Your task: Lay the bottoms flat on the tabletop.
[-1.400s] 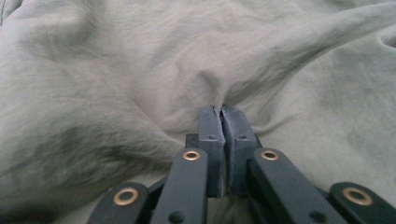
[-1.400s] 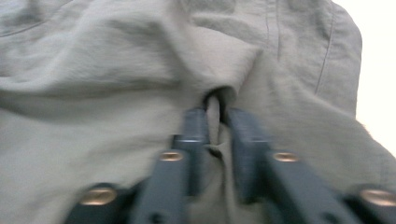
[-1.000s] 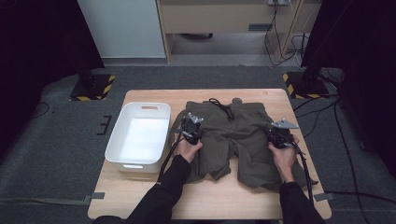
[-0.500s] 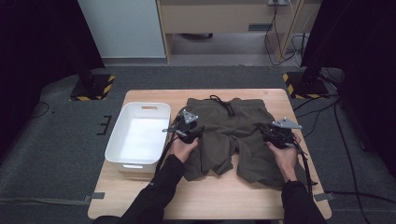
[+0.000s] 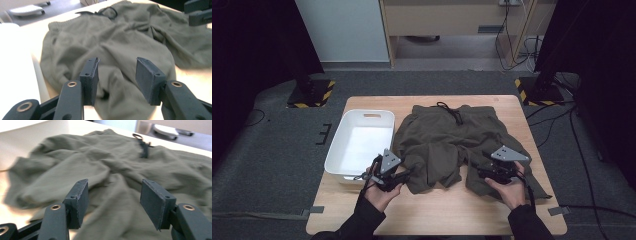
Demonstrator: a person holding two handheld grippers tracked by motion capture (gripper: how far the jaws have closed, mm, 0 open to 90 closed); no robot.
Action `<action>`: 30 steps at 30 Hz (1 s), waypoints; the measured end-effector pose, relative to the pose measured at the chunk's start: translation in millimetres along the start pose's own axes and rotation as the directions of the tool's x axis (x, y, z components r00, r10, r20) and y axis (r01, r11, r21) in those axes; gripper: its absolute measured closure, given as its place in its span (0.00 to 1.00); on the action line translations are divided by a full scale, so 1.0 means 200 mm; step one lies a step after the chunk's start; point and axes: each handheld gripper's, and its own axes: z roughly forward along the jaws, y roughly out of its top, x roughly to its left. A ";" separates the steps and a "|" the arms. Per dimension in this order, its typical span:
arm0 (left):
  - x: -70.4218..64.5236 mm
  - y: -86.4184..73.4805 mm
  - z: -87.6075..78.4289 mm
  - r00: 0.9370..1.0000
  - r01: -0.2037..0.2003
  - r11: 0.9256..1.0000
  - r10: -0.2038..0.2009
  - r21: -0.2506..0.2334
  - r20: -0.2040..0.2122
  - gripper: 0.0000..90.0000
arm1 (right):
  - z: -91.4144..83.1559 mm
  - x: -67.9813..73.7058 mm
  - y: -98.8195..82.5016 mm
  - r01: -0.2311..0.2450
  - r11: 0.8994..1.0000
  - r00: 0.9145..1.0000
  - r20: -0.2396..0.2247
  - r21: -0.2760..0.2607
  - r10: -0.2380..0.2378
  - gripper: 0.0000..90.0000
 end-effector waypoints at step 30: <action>0.01 -0.21 0.21 0.997 -0.077 0.982 0.080 0.173 -0.008 0.57 | 0.24 0.25 -0.22 0.118 0.972 0.985 -0.150 0.202 -0.088 0.30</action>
